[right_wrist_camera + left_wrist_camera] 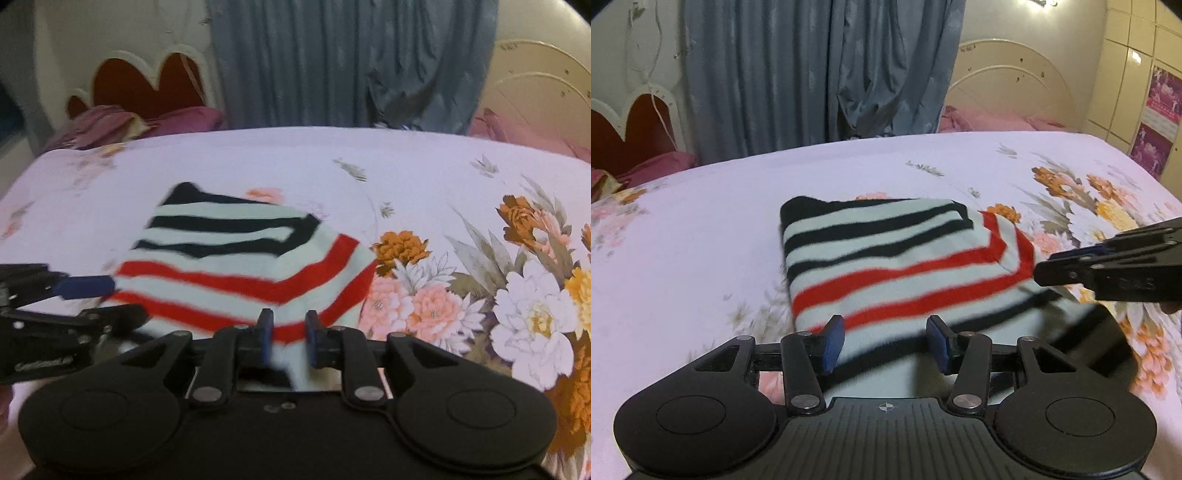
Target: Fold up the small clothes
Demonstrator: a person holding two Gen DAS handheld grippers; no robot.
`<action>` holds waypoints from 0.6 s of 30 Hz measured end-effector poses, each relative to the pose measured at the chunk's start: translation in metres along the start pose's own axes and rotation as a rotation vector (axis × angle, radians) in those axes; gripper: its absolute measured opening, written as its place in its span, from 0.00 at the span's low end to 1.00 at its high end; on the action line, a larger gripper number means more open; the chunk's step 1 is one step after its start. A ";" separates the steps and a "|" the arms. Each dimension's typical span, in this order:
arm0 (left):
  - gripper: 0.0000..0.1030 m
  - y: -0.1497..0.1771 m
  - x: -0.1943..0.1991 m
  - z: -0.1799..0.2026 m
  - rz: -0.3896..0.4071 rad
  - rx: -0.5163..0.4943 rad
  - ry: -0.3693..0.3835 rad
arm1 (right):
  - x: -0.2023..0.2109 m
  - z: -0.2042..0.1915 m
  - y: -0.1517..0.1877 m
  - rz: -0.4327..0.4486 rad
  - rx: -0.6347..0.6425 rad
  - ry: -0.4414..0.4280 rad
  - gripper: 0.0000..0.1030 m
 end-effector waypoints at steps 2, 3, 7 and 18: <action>0.47 0.010 0.012 0.006 -0.022 -0.003 -0.007 | 0.015 -0.006 0.013 -0.011 0.022 -0.022 0.21; 0.47 0.015 0.017 0.008 -0.031 -0.010 -0.011 | 0.021 -0.008 0.021 -0.022 0.031 -0.039 0.21; 0.47 0.040 0.031 0.018 -0.074 -0.018 -0.040 | 0.035 -0.013 0.042 -0.038 0.078 -0.054 0.20; 0.47 0.068 0.026 0.023 -0.120 0.014 -0.072 | 0.018 0.001 0.077 -0.085 0.143 -0.006 0.14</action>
Point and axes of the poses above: each gripper's, at about its wrist camera, not at the fingertips, and x roughly against the way its jaws point, z to its right, y to its underside, the point moved 10 cm from there along -x, roughly the way its jaws point, and after that the axes turned 12 degrees about -x, right-handed, at the moved point
